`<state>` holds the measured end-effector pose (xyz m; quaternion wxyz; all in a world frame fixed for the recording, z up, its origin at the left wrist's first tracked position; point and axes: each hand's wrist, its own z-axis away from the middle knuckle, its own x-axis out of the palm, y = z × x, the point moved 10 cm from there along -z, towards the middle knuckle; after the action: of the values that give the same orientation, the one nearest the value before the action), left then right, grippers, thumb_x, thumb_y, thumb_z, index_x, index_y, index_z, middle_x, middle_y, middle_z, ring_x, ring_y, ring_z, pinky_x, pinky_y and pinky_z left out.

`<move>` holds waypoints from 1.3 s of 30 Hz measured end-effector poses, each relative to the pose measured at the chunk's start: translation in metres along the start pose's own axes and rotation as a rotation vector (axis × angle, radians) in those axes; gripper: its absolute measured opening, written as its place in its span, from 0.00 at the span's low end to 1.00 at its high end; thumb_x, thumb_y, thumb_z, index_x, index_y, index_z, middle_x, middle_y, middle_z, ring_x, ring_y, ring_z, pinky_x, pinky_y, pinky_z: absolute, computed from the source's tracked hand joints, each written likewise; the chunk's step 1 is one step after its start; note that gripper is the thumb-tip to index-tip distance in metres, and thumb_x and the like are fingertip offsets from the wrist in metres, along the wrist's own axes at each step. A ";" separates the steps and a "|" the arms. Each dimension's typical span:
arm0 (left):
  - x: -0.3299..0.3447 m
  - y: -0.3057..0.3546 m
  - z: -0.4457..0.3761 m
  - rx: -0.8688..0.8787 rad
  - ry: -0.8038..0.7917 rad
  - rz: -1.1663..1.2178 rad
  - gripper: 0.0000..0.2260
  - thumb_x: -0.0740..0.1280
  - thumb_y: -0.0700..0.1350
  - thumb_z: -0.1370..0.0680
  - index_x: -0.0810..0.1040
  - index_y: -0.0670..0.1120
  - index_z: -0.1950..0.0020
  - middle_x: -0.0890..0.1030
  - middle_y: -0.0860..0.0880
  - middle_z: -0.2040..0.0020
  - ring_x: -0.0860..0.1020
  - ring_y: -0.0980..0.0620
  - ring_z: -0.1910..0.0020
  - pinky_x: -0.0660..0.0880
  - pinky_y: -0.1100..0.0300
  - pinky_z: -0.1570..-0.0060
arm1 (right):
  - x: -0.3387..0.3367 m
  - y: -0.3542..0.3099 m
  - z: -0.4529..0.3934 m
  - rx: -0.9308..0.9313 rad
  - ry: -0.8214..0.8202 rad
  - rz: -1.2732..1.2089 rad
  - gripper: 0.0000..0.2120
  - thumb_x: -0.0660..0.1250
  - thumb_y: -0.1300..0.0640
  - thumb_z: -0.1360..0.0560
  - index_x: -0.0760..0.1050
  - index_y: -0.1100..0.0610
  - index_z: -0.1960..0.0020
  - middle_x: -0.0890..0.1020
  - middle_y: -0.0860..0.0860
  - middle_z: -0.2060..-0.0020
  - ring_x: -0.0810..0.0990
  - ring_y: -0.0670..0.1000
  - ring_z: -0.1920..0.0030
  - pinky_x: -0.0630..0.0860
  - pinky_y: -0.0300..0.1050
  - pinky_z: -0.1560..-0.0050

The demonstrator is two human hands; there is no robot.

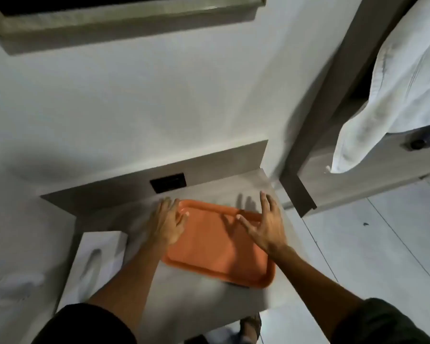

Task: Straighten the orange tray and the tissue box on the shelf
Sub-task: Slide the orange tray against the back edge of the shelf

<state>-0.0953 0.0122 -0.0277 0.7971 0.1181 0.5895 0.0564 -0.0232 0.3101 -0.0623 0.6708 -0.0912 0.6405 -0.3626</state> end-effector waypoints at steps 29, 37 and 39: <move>0.080 -0.158 0.049 -0.620 0.275 0.602 0.12 0.66 0.35 0.16 0.82 0.31 0.37 0.85 0.29 0.39 0.82 0.29 0.38 0.77 0.39 0.34 | 0.056 0.032 -0.065 0.338 -0.052 -0.179 0.16 0.67 0.70 0.18 0.86 0.63 0.34 0.90 0.64 0.40 0.87 0.67 0.37 0.83 0.58 0.30; 0.089 -0.164 0.039 -0.590 0.273 0.664 0.11 0.65 0.34 0.15 0.83 0.31 0.37 0.85 0.29 0.40 0.83 0.31 0.39 0.77 0.42 0.37 | 0.072 0.023 -0.088 0.222 -0.110 -0.107 0.15 0.67 0.69 0.16 0.85 0.64 0.32 0.90 0.64 0.40 0.87 0.67 0.39 0.83 0.60 0.31; 0.093 -0.168 0.039 -0.607 0.285 0.687 0.11 0.65 0.34 0.15 0.82 0.32 0.36 0.84 0.29 0.40 0.82 0.31 0.39 0.76 0.45 0.39 | 0.075 0.025 -0.091 0.212 -0.113 -0.114 0.15 0.68 0.69 0.17 0.85 0.63 0.33 0.90 0.64 0.42 0.88 0.66 0.40 0.84 0.60 0.32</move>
<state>-0.0386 -0.1335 -0.1460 0.6422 0.0591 0.5766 0.5016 -0.1039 0.3139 -0.1516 0.6900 -0.0767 0.5536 -0.4600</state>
